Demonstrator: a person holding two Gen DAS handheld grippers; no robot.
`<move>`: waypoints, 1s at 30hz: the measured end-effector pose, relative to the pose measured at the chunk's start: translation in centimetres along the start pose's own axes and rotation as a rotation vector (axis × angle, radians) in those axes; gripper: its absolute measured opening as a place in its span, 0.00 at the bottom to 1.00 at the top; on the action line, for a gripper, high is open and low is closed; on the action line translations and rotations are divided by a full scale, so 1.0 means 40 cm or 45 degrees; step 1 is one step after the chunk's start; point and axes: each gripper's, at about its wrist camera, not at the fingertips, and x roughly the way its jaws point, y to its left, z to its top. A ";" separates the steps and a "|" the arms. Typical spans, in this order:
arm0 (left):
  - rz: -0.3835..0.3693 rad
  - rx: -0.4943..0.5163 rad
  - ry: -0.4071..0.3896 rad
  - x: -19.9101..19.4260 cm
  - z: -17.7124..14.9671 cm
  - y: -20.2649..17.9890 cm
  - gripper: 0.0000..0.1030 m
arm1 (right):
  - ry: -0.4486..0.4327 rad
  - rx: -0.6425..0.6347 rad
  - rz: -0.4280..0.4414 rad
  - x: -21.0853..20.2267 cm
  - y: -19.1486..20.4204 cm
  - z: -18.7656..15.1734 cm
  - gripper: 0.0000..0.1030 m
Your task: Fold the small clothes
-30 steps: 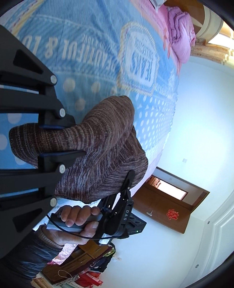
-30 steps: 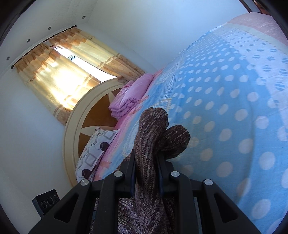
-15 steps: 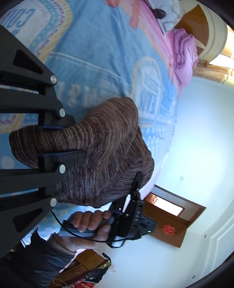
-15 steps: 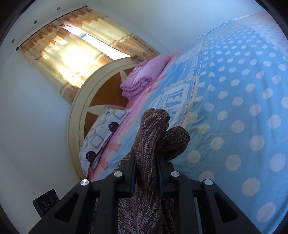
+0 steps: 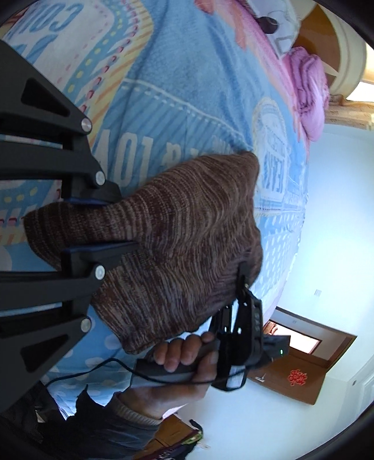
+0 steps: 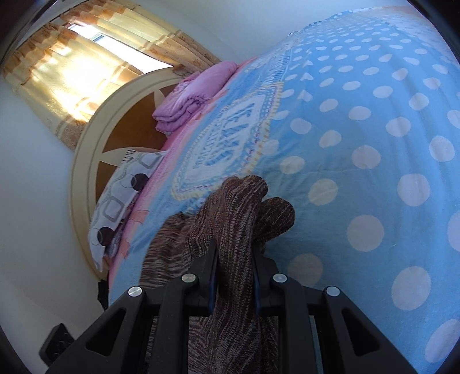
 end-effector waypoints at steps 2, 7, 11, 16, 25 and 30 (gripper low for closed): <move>-0.001 0.018 -0.010 -0.021 0.003 -0.005 0.21 | -0.003 0.023 -0.004 -0.003 -0.014 -0.001 0.19; 0.062 0.040 -0.039 -0.070 0.022 0.013 0.22 | -0.011 0.007 0.012 -0.014 -0.008 0.000 0.19; 0.103 0.035 -0.101 -0.078 0.068 0.019 0.34 | 0.005 -0.016 -0.022 0.004 0.004 0.000 0.19; 0.209 0.103 -0.092 0.043 0.125 0.002 0.50 | 0.003 0.024 -0.072 0.002 -0.018 -0.013 0.25; 0.268 -0.023 -0.062 0.133 0.085 0.105 0.77 | -0.115 -0.194 -0.015 -0.178 0.086 -0.126 0.28; 0.332 0.007 -0.088 0.127 0.079 0.085 0.83 | 0.079 -0.342 -0.094 -0.120 0.105 -0.255 0.28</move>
